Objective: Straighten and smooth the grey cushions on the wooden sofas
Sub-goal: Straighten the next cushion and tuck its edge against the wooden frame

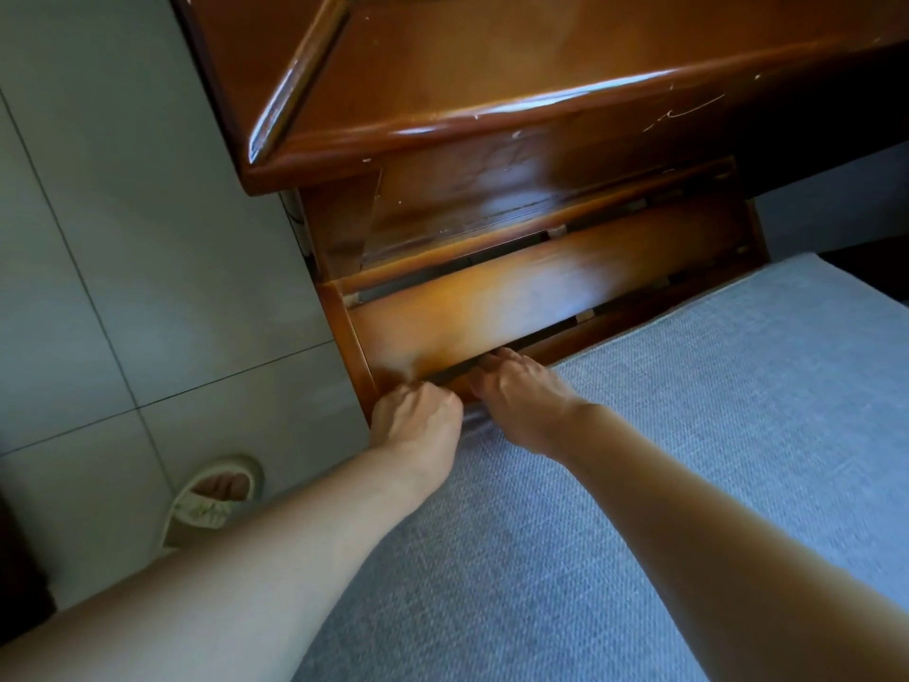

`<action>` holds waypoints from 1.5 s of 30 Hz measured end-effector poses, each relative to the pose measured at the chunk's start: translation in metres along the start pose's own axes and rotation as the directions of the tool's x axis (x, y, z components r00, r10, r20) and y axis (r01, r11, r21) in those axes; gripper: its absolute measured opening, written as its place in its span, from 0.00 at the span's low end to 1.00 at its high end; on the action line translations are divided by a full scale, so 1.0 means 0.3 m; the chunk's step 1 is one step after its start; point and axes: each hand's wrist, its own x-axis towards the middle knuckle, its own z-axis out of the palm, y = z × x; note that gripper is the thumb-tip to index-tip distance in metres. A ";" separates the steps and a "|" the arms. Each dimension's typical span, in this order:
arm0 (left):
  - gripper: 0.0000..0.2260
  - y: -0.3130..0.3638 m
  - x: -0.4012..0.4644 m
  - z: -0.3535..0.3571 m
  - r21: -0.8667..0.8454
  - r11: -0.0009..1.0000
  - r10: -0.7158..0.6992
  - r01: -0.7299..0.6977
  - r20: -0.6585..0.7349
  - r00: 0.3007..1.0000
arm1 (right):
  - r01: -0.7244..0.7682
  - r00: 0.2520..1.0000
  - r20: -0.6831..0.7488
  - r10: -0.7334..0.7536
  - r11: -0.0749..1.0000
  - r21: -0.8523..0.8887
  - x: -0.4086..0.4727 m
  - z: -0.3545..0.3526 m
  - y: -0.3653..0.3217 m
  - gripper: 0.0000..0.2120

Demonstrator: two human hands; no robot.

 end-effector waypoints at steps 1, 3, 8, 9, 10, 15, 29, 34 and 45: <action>0.13 0.002 0.006 -0.006 -0.006 1.000 0.012 -0.012 0.011 1.000 | 0.018 1.000 0.003 -0.017 1.000 -0.025 0.005 0.005 -0.001 0.18; 0.12 0.003 0.017 -0.016 -0.033 0.999 0.026 -0.026 0.012 1.000 | 0.048 0.999 0.007 -0.047 0.996 -0.071 0.017 0.019 -0.003 0.17; 0.11 -0.003 0.041 -0.033 -0.112 0.994 0.006 -0.004 0.019 1.000 | 0.060 0.997 0.057 -0.054 0.993 -0.104 0.023 -0.005 -0.009 0.16; 0.11 -0.006 0.045 -0.030 -0.120 0.993 0.001 0.001 0.020 1.000 | 0.060 0.996 0.068 -0.053 0.992 -0.109 0.023 -0.015 -0.012 0.16; 0.11 -0.007 0.048 -0.027 -0.128 0.992 0.001 0.002 0.021 1.000 | 0.061 0.996 0.071 -0.052 0.991 -0.119 0.023 -0.024 -0.015 0.15; 0.11 -0.013 0.053 -0.020 -0.166 0.986 0.006 -0.002 0.028 1.000 | 0.059 0.995 0.091 -0.045 0.987 -0.146 0.034 -0.038 -0.019 0.15; 0.12 -0.014 0.070 -0.067 -0.207 0.978 -0.016 0.027 0.052 0.998 | 0.049 0.986 0.166 -0.030 0.993 -0.111 0.071 -0.111 -0.014 0.12; 0.11 -0.015 0.074 -0.078 -0.239 0.971 0.017 -0.004 0.051 0.999 | 0.043 0.984 0.174 -0.030 0.997 -0.070 0.066 -0.117 -0.006 0.10; 0.13 -0.134 0.121 -0.254 -0.123 0.991 -0.075 0.055 -0.161 0.984 | -0.150 0.981 -0.110 0.159 0.985 0.083 0.202 -0.236 -0.001 0.11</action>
